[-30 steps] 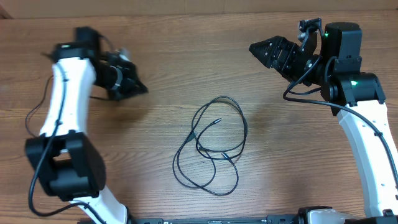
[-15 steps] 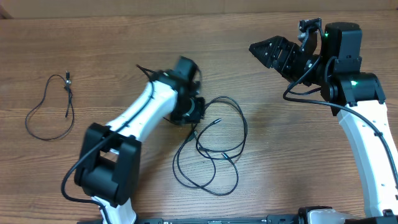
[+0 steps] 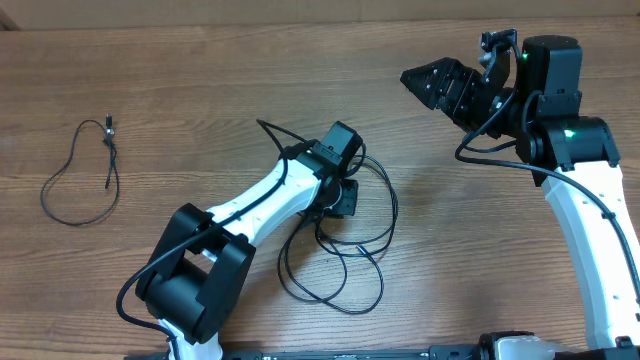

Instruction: Untangle cables

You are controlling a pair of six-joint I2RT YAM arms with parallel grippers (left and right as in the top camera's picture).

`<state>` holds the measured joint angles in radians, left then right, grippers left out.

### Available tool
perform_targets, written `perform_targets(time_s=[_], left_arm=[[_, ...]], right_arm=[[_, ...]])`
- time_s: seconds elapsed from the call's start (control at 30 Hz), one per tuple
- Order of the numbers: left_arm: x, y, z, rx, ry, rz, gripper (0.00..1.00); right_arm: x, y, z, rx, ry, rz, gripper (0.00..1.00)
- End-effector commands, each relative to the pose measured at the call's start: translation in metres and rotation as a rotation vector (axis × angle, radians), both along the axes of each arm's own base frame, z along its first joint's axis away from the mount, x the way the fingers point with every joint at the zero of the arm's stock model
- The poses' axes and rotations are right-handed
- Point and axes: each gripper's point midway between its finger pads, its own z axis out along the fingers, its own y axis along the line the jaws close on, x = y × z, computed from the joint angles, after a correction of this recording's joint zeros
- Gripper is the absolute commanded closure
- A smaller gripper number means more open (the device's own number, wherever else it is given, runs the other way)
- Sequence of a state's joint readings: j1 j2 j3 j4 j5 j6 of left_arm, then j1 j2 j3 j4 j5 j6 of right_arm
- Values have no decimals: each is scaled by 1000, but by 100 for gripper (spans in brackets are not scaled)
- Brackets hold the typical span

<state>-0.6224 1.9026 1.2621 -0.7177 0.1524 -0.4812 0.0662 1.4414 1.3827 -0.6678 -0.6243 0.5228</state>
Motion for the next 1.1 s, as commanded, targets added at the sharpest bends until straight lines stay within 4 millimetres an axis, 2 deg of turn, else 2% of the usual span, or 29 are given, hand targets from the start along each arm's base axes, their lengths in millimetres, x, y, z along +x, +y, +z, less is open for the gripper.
perform_targets(time_s=[0.0, 0.67, 0.8, 0.9, 1.07], left_arm=[[2, 1, -5, 21, -19, 16, 91], [4, 7, -12, 42, -36, 36, 93], [4, 7, -12, 42, -36, 37, 91], [5, 9, -12, 54, -45, 40, 85], [6, 10, -12, 59, -49, 41, 85]], right_arm=[[2, -1, 12, -5, -36, -1, 0], [2, -1, 12, -5, -36, -1, 0], [2, -1, 12, -4, -35, -1, 0], [2, -1, 12, -5, -36, -1, 0], [2, -1, 12, -4, -35, -1, 0]])
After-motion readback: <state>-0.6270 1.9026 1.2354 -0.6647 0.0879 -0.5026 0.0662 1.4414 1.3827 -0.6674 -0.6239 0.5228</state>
